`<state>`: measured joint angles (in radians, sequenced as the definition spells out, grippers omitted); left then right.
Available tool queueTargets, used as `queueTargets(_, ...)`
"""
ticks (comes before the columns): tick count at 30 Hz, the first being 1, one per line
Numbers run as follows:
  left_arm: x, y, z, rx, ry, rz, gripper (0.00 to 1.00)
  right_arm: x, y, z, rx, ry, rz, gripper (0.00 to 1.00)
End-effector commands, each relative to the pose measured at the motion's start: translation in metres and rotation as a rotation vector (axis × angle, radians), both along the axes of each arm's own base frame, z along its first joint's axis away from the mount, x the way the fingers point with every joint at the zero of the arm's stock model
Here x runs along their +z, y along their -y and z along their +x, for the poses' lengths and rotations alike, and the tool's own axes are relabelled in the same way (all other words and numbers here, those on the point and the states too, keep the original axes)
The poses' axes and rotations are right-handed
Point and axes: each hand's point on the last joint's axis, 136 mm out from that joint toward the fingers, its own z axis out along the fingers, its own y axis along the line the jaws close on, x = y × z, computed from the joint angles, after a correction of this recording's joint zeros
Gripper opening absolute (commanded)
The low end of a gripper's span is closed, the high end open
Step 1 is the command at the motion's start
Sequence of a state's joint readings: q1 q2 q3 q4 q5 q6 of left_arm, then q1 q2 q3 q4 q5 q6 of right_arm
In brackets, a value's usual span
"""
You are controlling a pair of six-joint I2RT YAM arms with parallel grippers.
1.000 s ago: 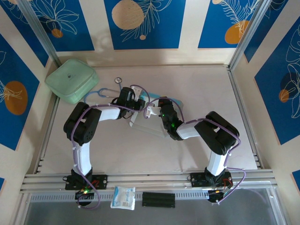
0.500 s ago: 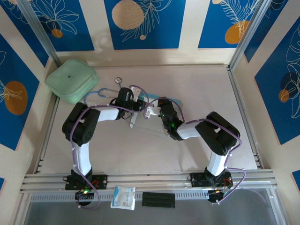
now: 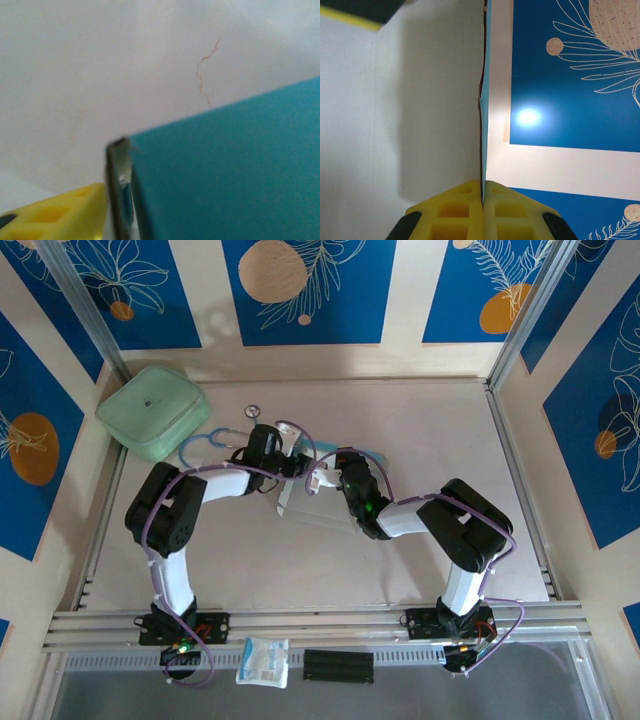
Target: Fold the paper box
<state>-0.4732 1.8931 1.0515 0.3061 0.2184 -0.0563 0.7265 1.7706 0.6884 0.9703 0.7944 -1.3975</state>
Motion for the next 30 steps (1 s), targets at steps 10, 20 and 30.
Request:
queueTargets(10, 0.020, -0.009, -0.048, -0.176, -0.065, -0.045, 0.80, -0.021, -0.007, -0.006, 0.046, -0.080, -0.028, 0.00)
queueTargets(20, 0.011, -0.028, -0.036, -0.182, -0.091, 0.001, 0.68, -0.024, -0.007, -0.006, 0.045, -0.086, -0.029, 0.00)
queueTargets(30, 0.013, -0.021, -0.009, -0.127, -0.068, -0.051, 0.53, -0.023, -0.007, -0.006, 0.042, -0.083, -0.031, 0.00)
